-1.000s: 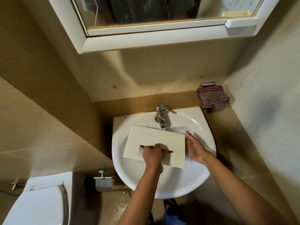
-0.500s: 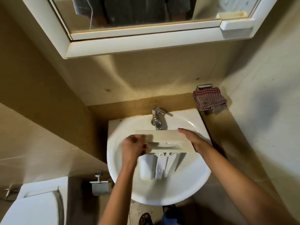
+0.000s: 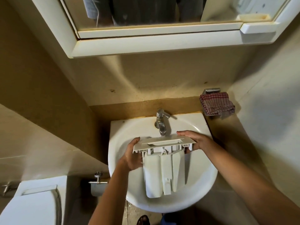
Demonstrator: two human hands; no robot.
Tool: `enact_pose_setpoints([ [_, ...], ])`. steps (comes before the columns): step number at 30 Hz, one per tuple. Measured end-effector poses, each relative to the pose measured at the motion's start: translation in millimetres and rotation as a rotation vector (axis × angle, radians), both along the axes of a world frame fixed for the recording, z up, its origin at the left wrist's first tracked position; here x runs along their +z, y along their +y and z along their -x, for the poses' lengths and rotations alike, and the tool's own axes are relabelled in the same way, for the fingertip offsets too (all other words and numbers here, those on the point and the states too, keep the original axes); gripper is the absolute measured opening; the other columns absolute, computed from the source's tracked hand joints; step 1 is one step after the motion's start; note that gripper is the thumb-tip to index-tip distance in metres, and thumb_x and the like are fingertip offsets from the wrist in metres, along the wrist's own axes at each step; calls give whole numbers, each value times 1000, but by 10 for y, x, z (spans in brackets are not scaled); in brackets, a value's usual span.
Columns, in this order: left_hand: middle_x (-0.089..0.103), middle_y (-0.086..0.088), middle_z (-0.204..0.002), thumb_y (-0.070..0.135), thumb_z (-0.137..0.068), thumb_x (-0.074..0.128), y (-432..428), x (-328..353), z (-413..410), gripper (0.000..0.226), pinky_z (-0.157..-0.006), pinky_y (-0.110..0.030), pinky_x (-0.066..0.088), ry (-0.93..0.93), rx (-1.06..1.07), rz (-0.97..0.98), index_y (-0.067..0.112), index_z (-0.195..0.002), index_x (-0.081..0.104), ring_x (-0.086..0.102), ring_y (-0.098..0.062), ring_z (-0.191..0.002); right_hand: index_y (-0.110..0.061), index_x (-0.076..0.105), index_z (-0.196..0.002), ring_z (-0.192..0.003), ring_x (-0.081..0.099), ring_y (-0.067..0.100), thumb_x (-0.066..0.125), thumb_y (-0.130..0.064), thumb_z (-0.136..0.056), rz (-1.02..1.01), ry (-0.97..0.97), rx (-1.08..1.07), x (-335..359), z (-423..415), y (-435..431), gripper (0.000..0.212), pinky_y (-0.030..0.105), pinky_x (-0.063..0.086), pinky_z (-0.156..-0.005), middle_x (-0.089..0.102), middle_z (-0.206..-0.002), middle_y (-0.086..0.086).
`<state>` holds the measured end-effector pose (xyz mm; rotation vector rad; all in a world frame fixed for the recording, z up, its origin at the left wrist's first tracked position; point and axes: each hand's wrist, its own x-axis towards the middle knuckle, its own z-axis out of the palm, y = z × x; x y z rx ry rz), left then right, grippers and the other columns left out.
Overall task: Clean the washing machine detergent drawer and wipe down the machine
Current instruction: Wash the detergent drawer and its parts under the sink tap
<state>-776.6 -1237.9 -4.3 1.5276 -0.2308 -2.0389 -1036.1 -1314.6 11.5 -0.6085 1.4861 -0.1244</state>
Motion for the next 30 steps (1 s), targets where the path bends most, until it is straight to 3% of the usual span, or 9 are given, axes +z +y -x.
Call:
enact_pose_setpoints([
  [6,62,-10,-91,40,-77,46,-133,-101,112,40,-68,-31,40,-42,189,47,18,-102,69,57,-26,-76,-11,62,-96,-45,63,12,49,-42,-97,98,242,276,62,-50,-223,34,14,41,-39,68,-65,5],
  [11,63,-8,-83,36,-84,43,-157,-93,82,36,-69,-32,41,-103,205,11,19,-97,73,52,-22,-75,-3,54,-116,-116,52,33,33,-29,-101,395,602,842,152,-226,-318,37,34,40,-82,55,-119,20],
  [15,64,-6,-74,34,-87,41,-140,-27,99,35,-69,-31,40,-95,202,-25,19,-88,72,52,-21,-71,-10,50,-126,-120,47,29,22,-39,-101,361,470,1068,134,-564,-166,48,35,33,-93,48,-135,14],
  [18,67,-7,-75,36,-91,37,-113,-18,98,39,-71,-32,42,-97,192,-51,19,-87,72,56,-23,-74,-23,42,-81,-92,43,23,23,-56,-91,375,433,1052,34,-645,-120,40,37,33,-81,47,-100,6],
  [20,68,-7,-71,39,-93,37,-111,-1,90,40,-69,-31,42,-117,194,-73,17,-89,69,57,-23,-72,-22,33,-75,-84,37,20,26,-51,-94,339,385,1015,25,-636,-169,36,35,31,-78,41,-90,1],
  [23,65,-5,-56,42,-96,39,-108,124,134,40,-57,-27,45,-133,168,-96,14,-84,63,59,-20,-61,-30,56,-117,-127,39,19,27,-73,-85,201,277,1020,55,-545,-222,60,39,26,-109,45,-137,-4],
  [25,65,-7,-71,45,-97,42,-109,242,183,40,-57,-27,47,-144,151,-77,11,-91,62,60,-20,-65,-33,38,-143,-144,19,19,25,-85,-78,143,247,1013,104,-515,-231,84,42,16,-116,22,-156,-7],
  [28,61,-5,-75,40,-99,42,-114,437,282,37,-66,-28,43,-213,147,18,11,-86,61,56,-18,-70,-32,36,-144,-140,23,15,23,-75,-87,136,171,951,139,-519,-179,72,39,17,-115,28,-146,-13],
  [30,62,-5,-77,38,-98,43,-80,567,382,36,-66,-29,40,-328,96,122,13,-79,60,54,-17,-70,-26,50,-129,-118,47,15,31,-69,-89,197,54,873,63,-492,-115,62,38,28,-109,50,-128,-5],
])
